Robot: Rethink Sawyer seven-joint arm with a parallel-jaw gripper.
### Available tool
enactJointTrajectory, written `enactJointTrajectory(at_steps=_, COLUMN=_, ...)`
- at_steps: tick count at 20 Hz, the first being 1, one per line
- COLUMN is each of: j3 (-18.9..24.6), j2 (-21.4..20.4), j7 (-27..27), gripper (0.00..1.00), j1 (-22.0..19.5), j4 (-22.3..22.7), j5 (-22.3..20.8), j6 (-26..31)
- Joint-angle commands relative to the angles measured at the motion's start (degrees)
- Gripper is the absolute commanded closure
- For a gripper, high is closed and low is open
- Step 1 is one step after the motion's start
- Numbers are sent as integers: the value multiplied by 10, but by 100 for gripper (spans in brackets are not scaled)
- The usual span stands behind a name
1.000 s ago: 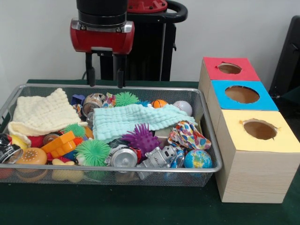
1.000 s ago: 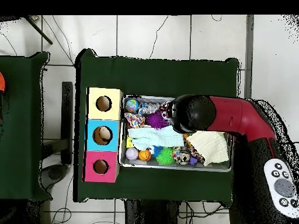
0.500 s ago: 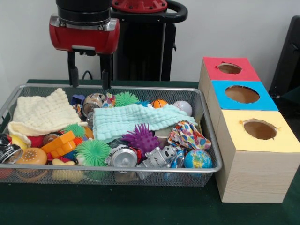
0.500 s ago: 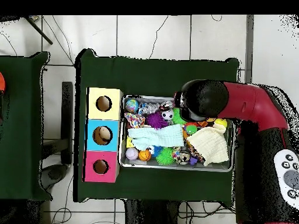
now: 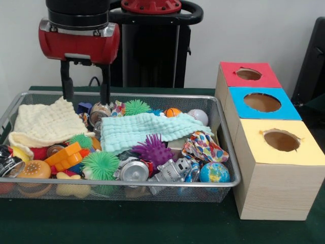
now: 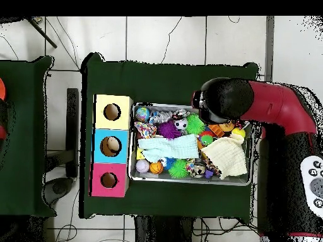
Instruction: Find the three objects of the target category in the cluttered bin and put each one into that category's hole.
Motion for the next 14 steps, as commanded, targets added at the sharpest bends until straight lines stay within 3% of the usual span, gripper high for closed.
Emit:
enactJointTrajectory(at_steps=1, j3=0, j2=45, j7=-43, gripper=0, j1=-8, j4=-30, j5=-21, j6=48)
enactJointTrajectory(at_steps=14, j3=-2, j2=83, j7=-41, gripper=0, j1=-8, j4=-48, j5=-30, j6=8)
